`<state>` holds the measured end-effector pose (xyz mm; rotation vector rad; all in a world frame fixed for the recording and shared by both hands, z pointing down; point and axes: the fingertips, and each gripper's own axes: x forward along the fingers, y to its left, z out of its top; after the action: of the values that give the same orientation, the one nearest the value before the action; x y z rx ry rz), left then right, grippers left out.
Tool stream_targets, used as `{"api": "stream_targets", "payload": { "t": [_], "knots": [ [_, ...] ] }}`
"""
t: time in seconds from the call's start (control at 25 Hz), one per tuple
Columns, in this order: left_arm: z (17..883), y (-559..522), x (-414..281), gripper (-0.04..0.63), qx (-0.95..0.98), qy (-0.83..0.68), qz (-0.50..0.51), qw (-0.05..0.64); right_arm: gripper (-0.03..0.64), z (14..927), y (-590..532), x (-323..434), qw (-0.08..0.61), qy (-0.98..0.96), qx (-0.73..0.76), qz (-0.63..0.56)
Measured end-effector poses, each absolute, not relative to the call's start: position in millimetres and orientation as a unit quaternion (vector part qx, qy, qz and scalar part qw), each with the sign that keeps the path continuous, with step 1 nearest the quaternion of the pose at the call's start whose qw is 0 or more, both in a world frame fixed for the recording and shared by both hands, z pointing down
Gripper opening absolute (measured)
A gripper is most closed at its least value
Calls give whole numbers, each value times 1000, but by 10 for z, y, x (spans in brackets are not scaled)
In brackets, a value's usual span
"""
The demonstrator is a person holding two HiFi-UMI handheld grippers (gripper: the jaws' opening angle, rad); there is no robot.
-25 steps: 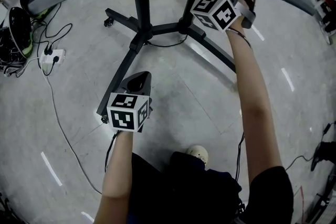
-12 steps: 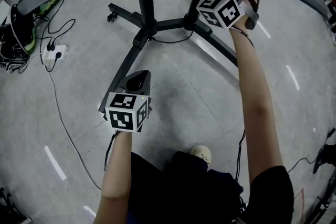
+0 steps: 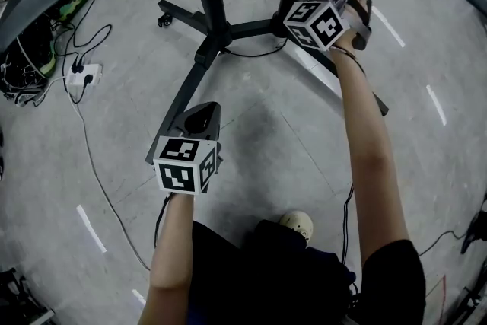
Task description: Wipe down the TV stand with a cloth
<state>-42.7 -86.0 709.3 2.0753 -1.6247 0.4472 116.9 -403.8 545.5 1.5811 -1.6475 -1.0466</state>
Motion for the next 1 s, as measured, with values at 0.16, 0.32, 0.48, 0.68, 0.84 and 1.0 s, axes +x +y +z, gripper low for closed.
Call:
{"api": "stream_targets", "payload": {
  "t": [0.16, 0.32, 0.48, 0.68, 0.84, 1.0],
  "knots": [
    [7153, -897, -395, 6, 754, -589, 170, 235, 106, 5758, -4075, 1174, 329, -626, 587, -394],
    [7207, -917, -365, 6, 754, -586, 179, 238, 106, 6051, -4106, 1171, 346, -632, 577, -385],
    [7246, -930, -356, 6, 752, -586, 181, 240, 106, 6333, -4118, 1174, 360, -640, 569, -370],
    [7283, -971, -302, 6, 752, -584, 182, 246, 106, 6702, -4179, 1170, 387, -646, 551, -360],
    [7357, -1009, -257, 6, 750, -582, 186, 253, 106, 7030, -4223, 1182, 415, -649, 535, -347],
    [7416, -1038, -241, 6, 748, -582, 188, 258, 106, 7420, -4223, 1173, 449, -650, 511, -340]
  ]
}}
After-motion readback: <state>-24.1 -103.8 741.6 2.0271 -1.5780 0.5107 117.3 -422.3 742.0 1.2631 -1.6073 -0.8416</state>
